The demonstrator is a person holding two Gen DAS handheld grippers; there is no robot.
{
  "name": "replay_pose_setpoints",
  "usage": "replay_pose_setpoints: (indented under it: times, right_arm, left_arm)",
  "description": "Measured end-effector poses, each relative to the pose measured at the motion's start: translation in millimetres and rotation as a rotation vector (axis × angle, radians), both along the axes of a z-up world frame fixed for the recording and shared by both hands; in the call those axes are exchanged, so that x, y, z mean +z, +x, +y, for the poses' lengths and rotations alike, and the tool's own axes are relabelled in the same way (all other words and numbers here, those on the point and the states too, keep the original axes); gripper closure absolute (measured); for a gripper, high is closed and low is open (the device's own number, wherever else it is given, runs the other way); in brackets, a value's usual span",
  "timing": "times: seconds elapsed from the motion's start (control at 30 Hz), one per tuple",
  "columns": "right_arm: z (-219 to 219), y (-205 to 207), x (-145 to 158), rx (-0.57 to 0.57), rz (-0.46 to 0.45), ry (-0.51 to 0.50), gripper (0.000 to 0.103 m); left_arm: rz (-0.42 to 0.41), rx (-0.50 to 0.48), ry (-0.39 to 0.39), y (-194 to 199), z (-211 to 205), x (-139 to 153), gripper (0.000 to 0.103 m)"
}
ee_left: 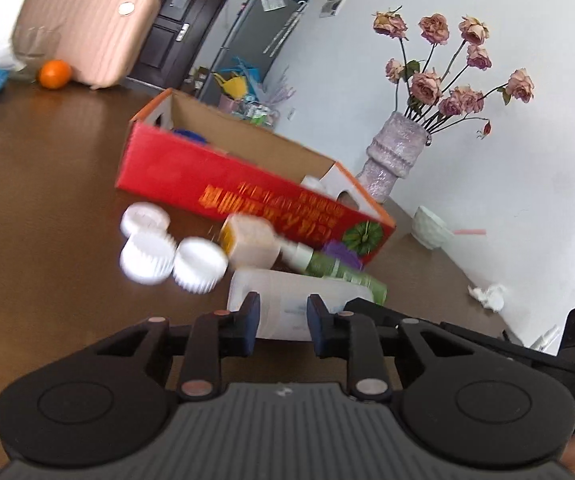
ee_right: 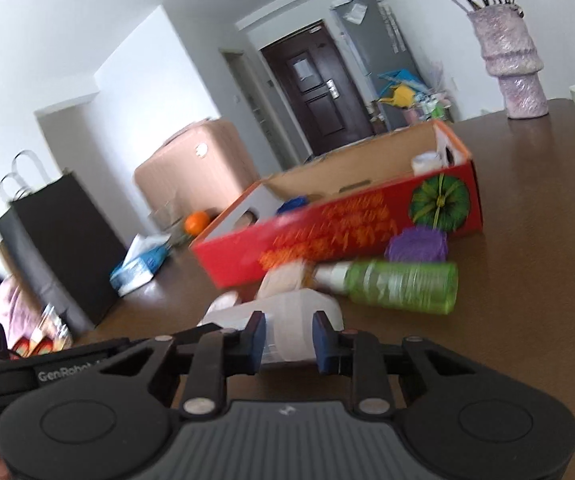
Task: Organize rigid objects
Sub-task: 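Close both tools on the translucent white plastic container, then lift the white container with both tools and carry it over the box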
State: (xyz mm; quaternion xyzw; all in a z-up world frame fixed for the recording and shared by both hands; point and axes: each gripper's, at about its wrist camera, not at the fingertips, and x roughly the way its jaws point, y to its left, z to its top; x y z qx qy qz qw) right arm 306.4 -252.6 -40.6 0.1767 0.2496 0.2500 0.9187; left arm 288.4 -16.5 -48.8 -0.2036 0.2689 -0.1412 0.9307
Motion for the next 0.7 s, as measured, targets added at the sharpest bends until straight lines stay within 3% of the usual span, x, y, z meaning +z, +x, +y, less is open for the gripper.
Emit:
replay_pose_setpoints:
  times: [0.17,0.4,0.57,0.7]
  right_arm:
    - [4,-33,-9,0.032,0.012,-0.017,0.076]
    - [-1,-91,-14,0.083,0.015,-0.021,0.071]
    - [-9,-103,-25,0.089,0.068,0.033,0.071]
    - [-7,-105,-24,0.077,0.072,0.032,0.071]
  left_arm:
    - [0.016,0.013,-0.006,-37,3,-4,0.077]
    - [0.021,-0.021,0.051,-94,-3,-4,0.076]
    - [0.077,-0.017,0.032,-99,1,-14,0.075]
    - [0.034,-0.017,0.057,-104,4,-10,0.072]
